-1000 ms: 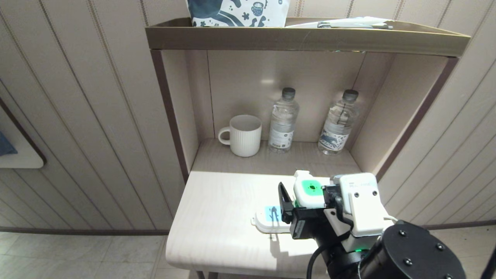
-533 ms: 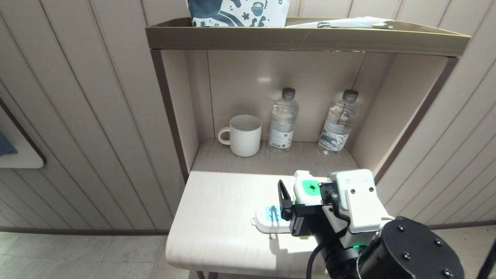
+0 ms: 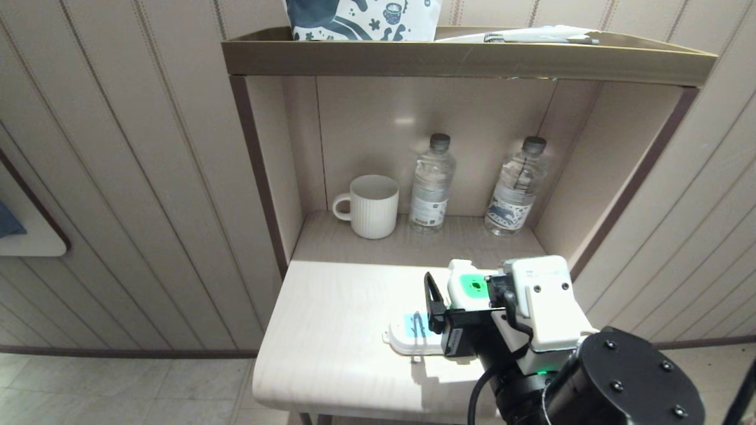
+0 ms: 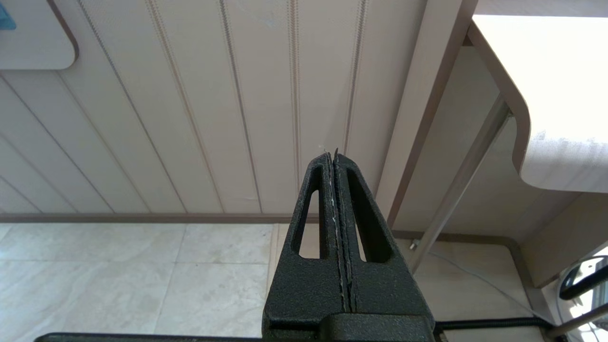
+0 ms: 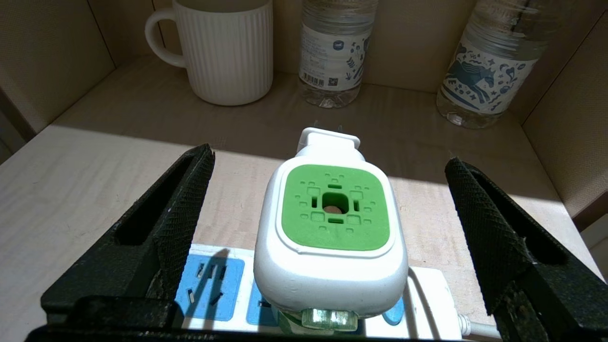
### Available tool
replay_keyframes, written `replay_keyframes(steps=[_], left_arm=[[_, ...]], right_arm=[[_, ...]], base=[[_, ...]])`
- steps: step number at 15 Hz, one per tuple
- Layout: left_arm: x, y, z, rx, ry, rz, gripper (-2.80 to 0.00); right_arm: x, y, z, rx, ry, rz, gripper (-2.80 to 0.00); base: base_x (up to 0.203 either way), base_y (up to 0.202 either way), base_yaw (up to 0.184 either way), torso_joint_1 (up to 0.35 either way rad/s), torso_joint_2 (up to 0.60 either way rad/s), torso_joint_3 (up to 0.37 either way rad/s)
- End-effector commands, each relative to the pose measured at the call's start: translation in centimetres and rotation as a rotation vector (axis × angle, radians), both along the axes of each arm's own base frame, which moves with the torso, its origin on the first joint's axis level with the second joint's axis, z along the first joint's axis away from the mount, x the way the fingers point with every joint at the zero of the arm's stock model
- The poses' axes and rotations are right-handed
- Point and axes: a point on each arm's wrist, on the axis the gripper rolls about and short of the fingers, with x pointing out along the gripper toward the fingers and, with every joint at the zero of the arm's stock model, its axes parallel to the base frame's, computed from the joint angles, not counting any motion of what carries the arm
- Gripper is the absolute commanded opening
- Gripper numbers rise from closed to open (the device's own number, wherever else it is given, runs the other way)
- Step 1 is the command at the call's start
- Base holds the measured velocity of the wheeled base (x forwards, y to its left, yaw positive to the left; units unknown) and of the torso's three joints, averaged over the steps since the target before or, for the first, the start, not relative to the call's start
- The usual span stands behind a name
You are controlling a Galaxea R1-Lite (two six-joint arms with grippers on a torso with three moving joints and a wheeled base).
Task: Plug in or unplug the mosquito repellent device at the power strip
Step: Pick up the mosquito repellent liquid
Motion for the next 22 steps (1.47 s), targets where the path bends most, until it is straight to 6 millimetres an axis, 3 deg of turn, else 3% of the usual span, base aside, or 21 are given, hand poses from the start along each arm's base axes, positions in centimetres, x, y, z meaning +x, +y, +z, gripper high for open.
replay_keyframes(steps=[1, 20, 21, 22], left_arm=[[0.0, 0.0, 0.0, 0.0, 0.001, 0.0, -2.8], [0.0, 0.0, 0.0, 0.0, 0.001, 0.0, -2.8], [0.0, 0.0, 0.0, 0.0, 0.001, 0.0, -2.8], [0.0, 0.0, 0.0, 0.0, 0.001, 0.0, -2.8]], right_arm=[[0.0, -0.02, 0.47, 0.04, -0.025, -0.005, 0.0], [0.51, 0.14, -0.14, 0.024, -0.014, -0.017, -0.01], [0.51, 0.14, -0.14, 0.024, -0.014, -0.017, -2.8], [0.49, 0.12, -0.17, 0.024, -0.013, -0.017, -2.8]], base=[[0.0, 0.0, 0.0, 0.0, 0.0, 0.0], [0.0, 0.0, 0.0, 0.0, 0.0, 0.0], [0.0, 0.0, 0.0, 0.0, 0.0, 0.0], [0.0, 0.0, 0.0, 0.0, 0.0, 0.0]])
